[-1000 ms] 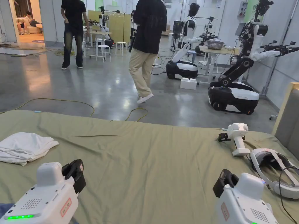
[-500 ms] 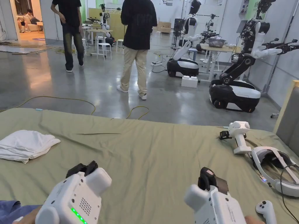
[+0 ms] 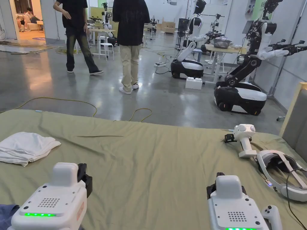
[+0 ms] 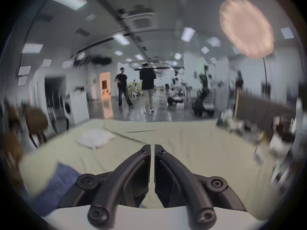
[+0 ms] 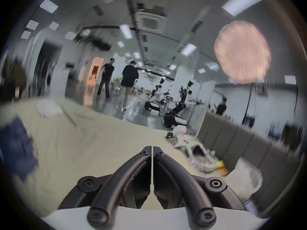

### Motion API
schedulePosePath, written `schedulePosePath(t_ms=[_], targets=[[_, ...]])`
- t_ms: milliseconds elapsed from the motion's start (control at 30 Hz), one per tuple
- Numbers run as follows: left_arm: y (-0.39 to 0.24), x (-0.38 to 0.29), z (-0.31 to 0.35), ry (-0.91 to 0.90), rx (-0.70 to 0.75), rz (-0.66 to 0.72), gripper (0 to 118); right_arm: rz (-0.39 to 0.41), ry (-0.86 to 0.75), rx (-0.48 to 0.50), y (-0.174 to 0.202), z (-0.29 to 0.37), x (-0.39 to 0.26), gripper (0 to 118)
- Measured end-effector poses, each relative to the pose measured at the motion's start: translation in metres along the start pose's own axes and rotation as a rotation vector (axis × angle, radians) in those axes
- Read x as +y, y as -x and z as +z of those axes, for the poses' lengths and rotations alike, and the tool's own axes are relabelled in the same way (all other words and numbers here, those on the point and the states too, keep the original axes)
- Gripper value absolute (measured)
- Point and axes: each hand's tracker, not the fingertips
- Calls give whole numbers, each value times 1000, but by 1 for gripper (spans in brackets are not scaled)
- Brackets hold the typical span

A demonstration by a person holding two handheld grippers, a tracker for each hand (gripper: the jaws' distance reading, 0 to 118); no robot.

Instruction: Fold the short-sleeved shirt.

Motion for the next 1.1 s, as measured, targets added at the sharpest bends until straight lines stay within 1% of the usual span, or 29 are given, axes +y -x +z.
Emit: schedulePosePath(t_ms=[33, 67, 167, 200, 233, 300, 400, 567, 667, 800, 933, 1000, 1033, 1067, 1100], targets=[[4, -1, 0, -12, -5, 59, 5, -70, 4, -1, -3, 1, 1, 2], [6, 0, 1, -18, -5, 74, 5, -114, 12, -5, -5, 1, 2, 2], [8, -5, -3, -20, -37, 71, 5, -260, 51, -8, -10, 0, 5, 2], [9, -4, -4, -8, -56, 74, 5, -299, 71, -1, -12, -1, 5, 2], [8, -4, -5, -7, -63, 73, 5, -309, 88, -3, -11, -3, 6, 2], [8, -4, -7, -2, -67, 77, 5, -293, 85, -3, -10, -4, 5, 2], [13, -4, -7, 32, -65, 87, 5, -214, 82, -4, -5, -3, 4, 2], [39, -5, -7, 173, 5, 49, 7, -154, 78, 30, 3, 0, 5, 2], [73, -11, 0, 232, 41, 80, 8, -135, 84, 45, 9, 1, 3, 2], [135, -25, 14, 325, 137, 132, 10, -130, 106, 69, 19, -1, -3, 2], [199, -40, 25, 399, 223, 120, 16, -128, 137, 94, 33, -5, -10, 2], [225, -47, 25, 473, 246, 100, 25, -120, 150, 108, 40, -7, -13, 2], [236, -51, 26, 512, 236, 86, 35, -112, 152, 114, 44, -7, -15, 2], [246, -56, 27, 545, 230, 70, 52, -102, 149, 116, 48, -6, -17, 2], [254, -61, 27, 567, 240, 59, 61, -93, 147, 116, 51, -6, -18, 2]])
